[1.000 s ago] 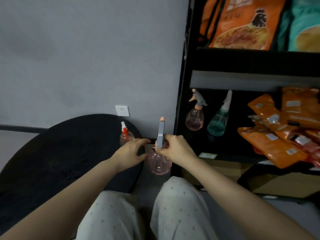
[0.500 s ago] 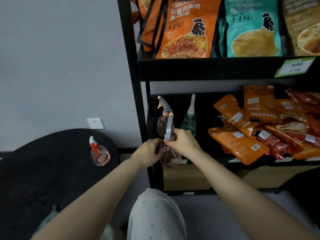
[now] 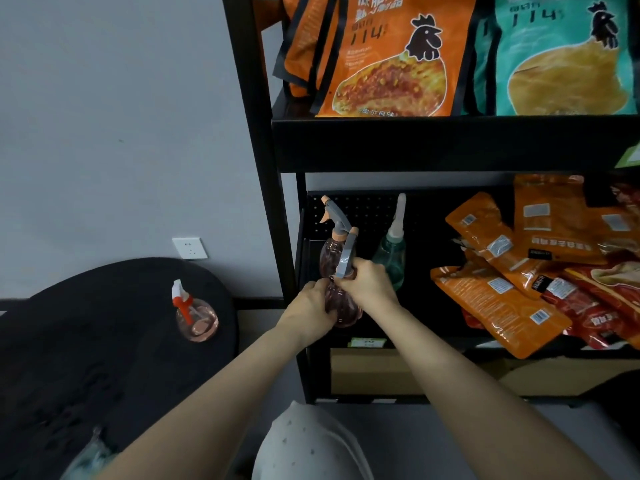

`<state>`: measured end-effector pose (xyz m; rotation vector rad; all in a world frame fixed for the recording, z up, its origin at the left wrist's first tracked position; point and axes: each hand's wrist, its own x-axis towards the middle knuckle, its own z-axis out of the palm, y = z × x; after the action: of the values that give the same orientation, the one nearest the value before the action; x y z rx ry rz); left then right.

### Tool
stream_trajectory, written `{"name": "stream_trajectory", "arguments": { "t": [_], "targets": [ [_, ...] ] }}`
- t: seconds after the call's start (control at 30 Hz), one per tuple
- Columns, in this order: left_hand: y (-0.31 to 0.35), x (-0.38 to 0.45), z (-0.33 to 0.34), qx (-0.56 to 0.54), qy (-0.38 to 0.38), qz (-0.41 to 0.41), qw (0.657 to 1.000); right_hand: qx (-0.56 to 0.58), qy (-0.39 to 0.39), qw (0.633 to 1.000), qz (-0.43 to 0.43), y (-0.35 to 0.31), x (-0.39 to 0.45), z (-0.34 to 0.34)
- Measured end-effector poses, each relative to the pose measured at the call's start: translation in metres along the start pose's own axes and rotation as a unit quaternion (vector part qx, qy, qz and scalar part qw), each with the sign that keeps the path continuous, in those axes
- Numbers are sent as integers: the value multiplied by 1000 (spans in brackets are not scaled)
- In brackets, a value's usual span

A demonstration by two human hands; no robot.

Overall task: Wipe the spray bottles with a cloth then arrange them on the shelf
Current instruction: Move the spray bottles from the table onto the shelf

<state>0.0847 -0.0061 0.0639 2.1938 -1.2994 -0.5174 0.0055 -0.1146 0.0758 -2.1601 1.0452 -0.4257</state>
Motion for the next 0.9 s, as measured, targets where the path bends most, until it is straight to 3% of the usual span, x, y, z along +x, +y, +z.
{"name": "stream_trajectory", "arguments": {
  "t": [0.23,0.4,0.9],
  "targets": [
    [-1,-17,-10,-17,-25,27,999,-5,-21,1000,3,-3,-11,-2],
    [-9,-42,-30,9,-37,54,998,-31,13,999,-19,-5,-45,-14],
    [-101,-137,-84,46,-8,-20,999,-65,-86,986,-130,-50,-130,58]
  ]
}}
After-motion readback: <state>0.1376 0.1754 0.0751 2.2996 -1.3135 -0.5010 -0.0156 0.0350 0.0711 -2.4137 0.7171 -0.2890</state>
